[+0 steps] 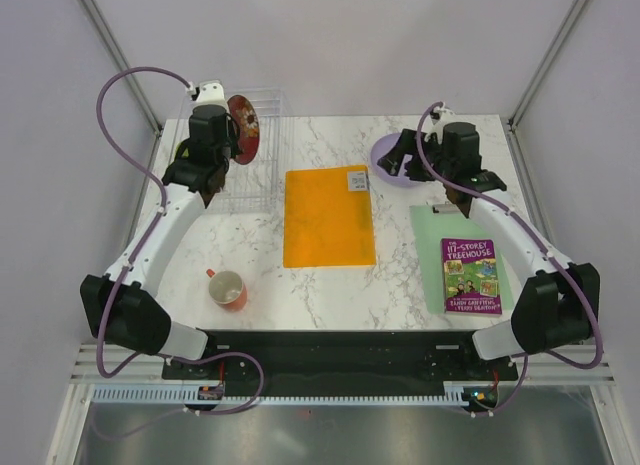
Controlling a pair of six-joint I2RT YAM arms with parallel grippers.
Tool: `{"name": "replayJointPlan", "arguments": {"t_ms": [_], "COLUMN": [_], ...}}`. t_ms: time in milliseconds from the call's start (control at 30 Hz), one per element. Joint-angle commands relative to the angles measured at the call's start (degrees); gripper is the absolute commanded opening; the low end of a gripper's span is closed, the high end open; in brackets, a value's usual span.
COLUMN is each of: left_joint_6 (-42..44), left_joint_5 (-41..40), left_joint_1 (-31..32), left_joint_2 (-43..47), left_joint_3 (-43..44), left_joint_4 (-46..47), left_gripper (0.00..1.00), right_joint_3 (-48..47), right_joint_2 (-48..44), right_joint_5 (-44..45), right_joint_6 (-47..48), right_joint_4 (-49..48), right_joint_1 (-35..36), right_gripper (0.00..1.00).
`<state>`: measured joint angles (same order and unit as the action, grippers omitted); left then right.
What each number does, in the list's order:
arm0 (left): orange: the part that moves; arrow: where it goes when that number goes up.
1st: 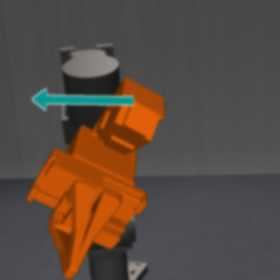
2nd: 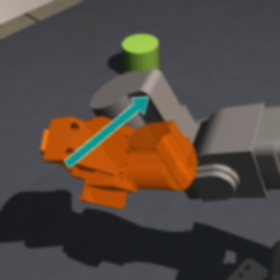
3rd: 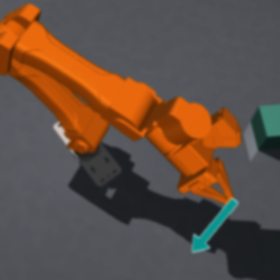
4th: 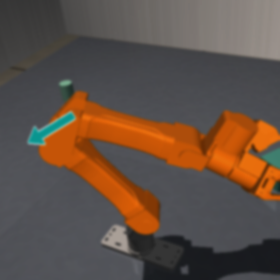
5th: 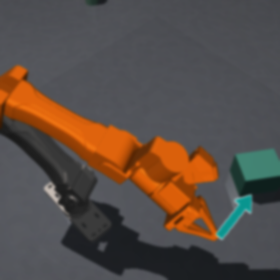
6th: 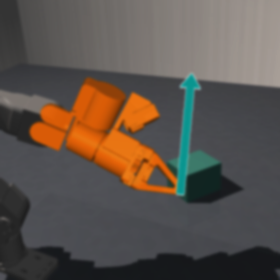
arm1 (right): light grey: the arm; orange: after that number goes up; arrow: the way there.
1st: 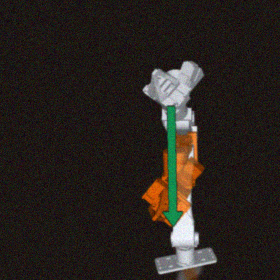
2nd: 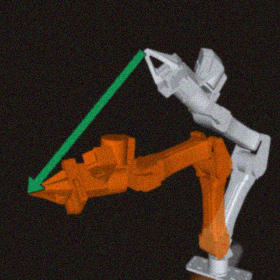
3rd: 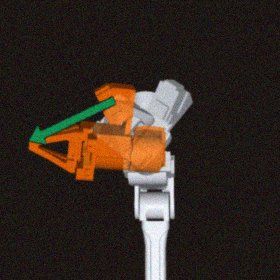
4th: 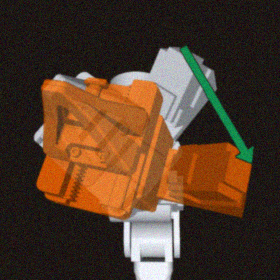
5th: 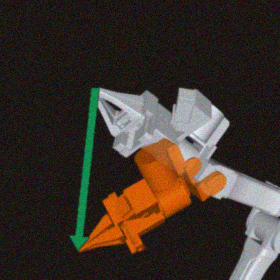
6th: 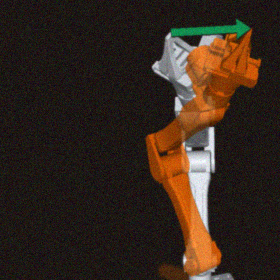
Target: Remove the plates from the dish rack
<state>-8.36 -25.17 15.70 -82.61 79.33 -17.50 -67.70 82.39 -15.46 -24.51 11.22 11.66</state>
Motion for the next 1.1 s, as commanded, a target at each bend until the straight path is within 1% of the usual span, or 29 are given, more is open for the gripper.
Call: {"name": "replayJointPlan", "arguments": {"t_ms": [0, 100, 200, 300, 367, 467, 600, 767, 800, 867, 933, 967, 1000, 1033, 1067], "left_joint_6": [-13.4, -17.6, -20.9, -23.5, -24.6, -26.7, -29.1, -31.3, -31.5, -32.4, -33.3, -34.5, -35.1, -35.8, -36.6], "left_joint_5": [18.6, 24.9, 31.9, 36.1, 37.3, 40.3, 43.3, 45.3, 45.9, 48.2, 49.3, 50.5, 51.1, 51.7, 53.0], "left_joint_1": [0.1, 0.4, 0.6, 0.8, 0.9, 0.8, 0.9, 1.0, 1.0, 1.0, 1.0, 0.9, 0.9, 0.9, 0.9], "left_joint_2": [3.1, 3.3, 4.3, 5.2, 5.6, 6.5, 8.1, 10.3, 10.4, 10.4, 10.1, 9.8, 9.9, 9.7, 9.1], "left_joint_3": [-0.5, -1.9, -4.3, -6.5, -7.5, -10.0, -13.4, -16.4, -16.8, -17.8, -18.8, -20.4, -21.1, -21.8, -22.9], "left_joint_4": [0.8, 1.6, 4.7, 7.7, 9.2, 12.2, 15.4, 17.5, 19.9, 21.1, 23.4, 25.0, 27.3, 28.5, 29.4], "left_gripper": [0.02, 0.02, 0.02, 0.02, 0.02, 0.02, 0.02, 0.02, 0.02, 0.02, 0.02, 0.02, 0.02, 0.02, 0.02], "right_joint_3": [-2.1, -3.5, -4.6, -3.7, -2.5, -1.9, -1.7, -0.8, -0.7, -0.3, 0.2, 0.5, 1.2, 1.7, 2.5], "right_joint_2": [2.8, 5.3, 7.6, 9.0, 10.1, 11.7, 13.6, 14.3, 14.4, 14.8, 15.3, 15.3, 15.2, 14.9, 14.6], "right_joint_5": [-6.0, -6.7, -6.9, -8.1, -9.0, -9.8, -10.4, -9.7, -10.0, -11.4, -12.9, -14.8, -15.2, -15.4, -15.7], "right_joint_6": [-7.0, -9.1, -10.2, -12.4, -14.0, -16.1, -17.7, -17.4, -17.5, -18.0, -18.7, -18.9, -19.1, -19.3, -19.2], "right_joint_4": [-10.8, -14.3, -15.8, -19.7, -23.2, -25.8, -27.3, -27.7, -28.0, -30.0, -32.7, -33.8, -35.3, -35.9, -36.5], "right_joint_1": [5.9, 9.3, 12.2, 13.6, 14.0, 14.5, 14.6, 14.6, 14.6, 14.6, 14.5, 14.5, 14.6, 14.5, 14.4], "right_gripper": [0.88, 0.88, 0.88, 0.89, 0.88, 0.88, 0.89, 0.88, 0.88, 0.86, 0.74, 0.67, 0.53, 0.44, 0.25]}}
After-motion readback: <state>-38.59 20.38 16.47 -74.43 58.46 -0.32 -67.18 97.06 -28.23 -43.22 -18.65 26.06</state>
